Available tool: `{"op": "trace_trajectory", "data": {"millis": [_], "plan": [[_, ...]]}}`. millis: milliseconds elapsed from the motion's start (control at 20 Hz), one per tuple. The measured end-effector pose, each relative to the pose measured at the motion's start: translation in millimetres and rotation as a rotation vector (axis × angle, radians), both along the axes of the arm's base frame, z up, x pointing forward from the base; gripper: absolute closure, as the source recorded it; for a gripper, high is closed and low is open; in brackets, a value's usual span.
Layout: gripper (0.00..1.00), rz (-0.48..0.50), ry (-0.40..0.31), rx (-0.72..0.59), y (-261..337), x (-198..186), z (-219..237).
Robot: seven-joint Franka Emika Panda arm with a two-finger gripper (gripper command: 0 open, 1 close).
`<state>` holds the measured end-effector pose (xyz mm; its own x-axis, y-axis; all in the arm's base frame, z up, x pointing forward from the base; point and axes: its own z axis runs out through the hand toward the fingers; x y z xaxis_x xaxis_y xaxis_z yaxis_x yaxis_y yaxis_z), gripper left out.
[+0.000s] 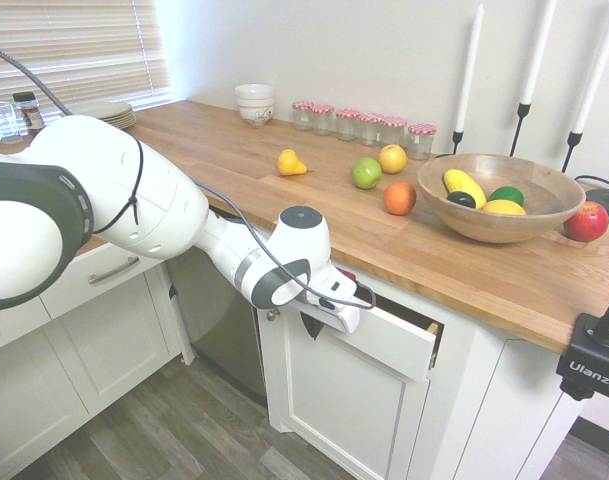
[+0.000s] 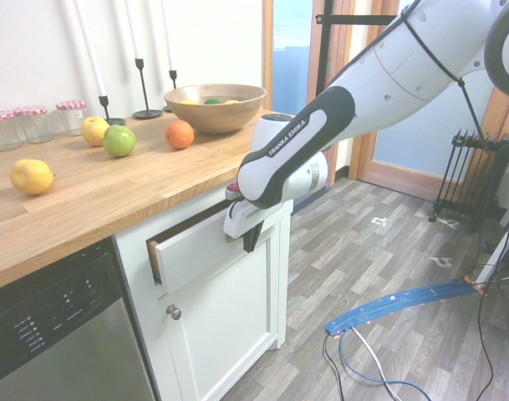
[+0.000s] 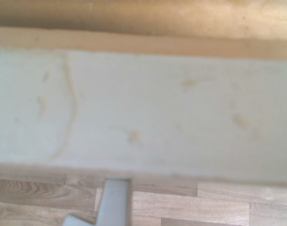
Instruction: Close the drawer
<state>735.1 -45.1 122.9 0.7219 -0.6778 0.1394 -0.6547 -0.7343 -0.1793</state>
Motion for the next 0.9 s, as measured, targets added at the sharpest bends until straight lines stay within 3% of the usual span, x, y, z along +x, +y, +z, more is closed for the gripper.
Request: {"op": "trace_trajectory", "data": {"millis": [900], "plan": [[1.00, -0.023, -0.001, 0.006, -1.6, 13.4, -11.6]]}}
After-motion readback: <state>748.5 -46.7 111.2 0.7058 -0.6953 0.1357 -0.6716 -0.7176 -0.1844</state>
